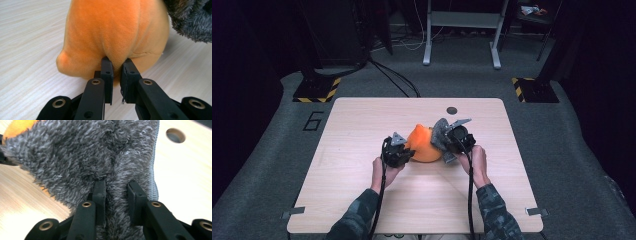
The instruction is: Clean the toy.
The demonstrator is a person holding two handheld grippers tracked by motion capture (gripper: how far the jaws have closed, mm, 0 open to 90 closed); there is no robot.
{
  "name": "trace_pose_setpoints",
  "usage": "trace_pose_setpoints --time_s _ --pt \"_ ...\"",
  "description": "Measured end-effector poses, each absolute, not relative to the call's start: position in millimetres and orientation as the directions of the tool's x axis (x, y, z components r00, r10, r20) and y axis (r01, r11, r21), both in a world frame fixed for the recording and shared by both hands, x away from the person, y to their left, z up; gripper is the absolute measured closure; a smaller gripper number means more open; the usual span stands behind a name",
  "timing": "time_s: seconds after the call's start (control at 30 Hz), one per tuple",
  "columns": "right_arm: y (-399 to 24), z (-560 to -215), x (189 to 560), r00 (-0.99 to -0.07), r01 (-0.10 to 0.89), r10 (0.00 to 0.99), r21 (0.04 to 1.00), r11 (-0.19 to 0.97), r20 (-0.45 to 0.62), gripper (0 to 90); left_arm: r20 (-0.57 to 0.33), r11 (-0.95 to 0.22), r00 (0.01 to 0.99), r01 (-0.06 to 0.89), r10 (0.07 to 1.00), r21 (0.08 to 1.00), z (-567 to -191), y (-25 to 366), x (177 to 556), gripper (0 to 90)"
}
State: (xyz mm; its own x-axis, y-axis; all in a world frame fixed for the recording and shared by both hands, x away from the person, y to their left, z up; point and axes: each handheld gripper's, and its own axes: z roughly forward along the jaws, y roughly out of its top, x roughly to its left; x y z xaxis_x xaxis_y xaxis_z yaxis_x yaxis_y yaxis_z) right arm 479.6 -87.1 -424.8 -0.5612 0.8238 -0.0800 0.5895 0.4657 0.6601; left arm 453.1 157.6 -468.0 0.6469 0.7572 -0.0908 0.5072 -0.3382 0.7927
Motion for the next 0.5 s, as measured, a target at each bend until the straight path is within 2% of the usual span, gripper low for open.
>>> trace_pose_setpoints --time_s 0.17,0.3,0.5 --pt "-84.3 -409.4 472.9 -0.571 0.556 0.815 0.685 0.471 -0.098 71.3 -0.113 -0.323 0.652 0.509 0.749 0.798 -461.3 156.6 451.8 82.0" --pt "-66.6 -392.2 466.0 -0.605 0.501 0.782 0.691 0.521 -0.151 71.1 -0.147 -0.3 0.649 0.526 0.746 0.796 -454.7 152.0 449.2 81.9" --pt "-41.7 -399.1 467.7 -0.62 0.482 0.755 0.654 0.583 -0.215 71.1 -0.149 -0.316 0.654 0.537 0.742 0.782 -454.5 147.6 445.2 81.7"
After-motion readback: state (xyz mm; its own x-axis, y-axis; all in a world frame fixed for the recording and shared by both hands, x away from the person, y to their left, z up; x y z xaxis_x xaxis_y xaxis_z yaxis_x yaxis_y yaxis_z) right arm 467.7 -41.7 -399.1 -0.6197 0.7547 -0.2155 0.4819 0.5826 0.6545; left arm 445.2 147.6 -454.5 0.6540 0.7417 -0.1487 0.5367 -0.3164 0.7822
